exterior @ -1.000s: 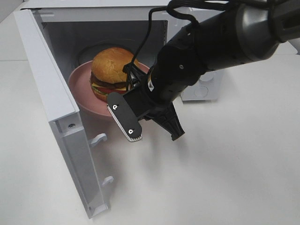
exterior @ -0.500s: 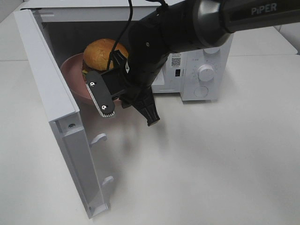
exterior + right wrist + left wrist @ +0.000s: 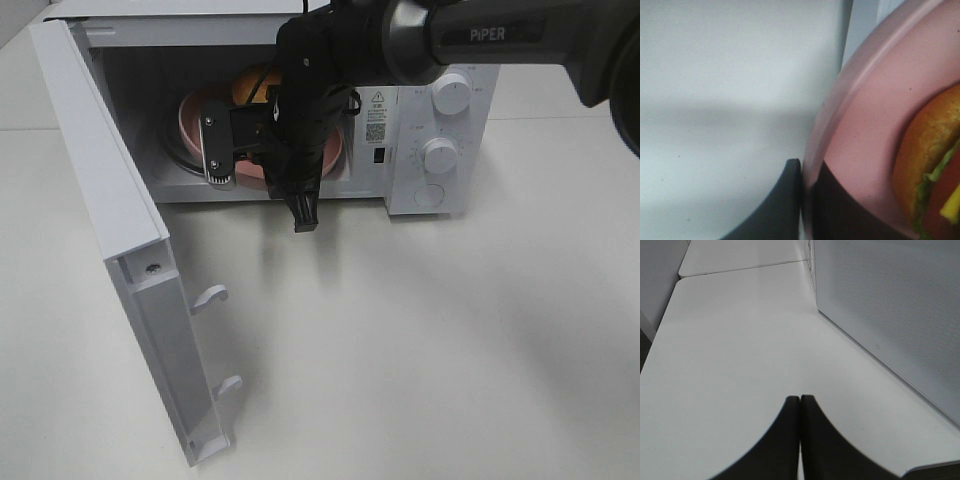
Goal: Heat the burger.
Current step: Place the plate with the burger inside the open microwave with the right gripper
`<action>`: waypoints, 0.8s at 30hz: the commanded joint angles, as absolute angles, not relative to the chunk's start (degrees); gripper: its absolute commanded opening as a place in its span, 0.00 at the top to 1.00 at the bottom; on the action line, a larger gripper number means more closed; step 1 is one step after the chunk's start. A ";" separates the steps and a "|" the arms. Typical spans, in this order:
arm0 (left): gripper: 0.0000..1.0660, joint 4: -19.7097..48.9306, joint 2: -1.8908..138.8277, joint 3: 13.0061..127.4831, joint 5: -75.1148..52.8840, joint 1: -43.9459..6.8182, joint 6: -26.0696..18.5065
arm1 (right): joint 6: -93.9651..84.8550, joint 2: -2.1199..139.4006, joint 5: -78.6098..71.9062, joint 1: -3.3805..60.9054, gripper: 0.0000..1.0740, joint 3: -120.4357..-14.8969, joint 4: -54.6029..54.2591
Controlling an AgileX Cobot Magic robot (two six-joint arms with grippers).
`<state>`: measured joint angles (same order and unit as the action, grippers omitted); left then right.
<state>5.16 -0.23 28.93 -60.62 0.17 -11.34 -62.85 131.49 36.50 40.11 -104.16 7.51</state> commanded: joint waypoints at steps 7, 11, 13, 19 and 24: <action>1.00 5.50 -1.38 28.93 -59.82 0.23 -11.00 | -57.64 132.35 36.33 40.11 1.00 -106.11 6.76; 1.00 5.50 -1.38 28.93 -59.82 0.23 -11.00 | -54.66 132.35 36.78 40.11 1.00 -106.11 6.76; 1.00 5.50 -1.38 28.93 -59.82 0.23 -11.00 | -54.37 132.35 37.07 40.11 0.99 -106.11 6.76; 1.00 5.50 -1.38 28.93 -59.82 0.23 -11.00 | -53.92 132.01 39.02 40.11 0.86 -106.11 5.50; 1.00 5.50 -1.38 28.93 -59.82 0.23 -11.00 | -51.11 131.49 39.30 40.11 0.68 -106.11 4.58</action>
<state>5.16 -0.23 28.93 -60.62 0.17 -11.34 -52.71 132.18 38.62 40.11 -105.94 5.39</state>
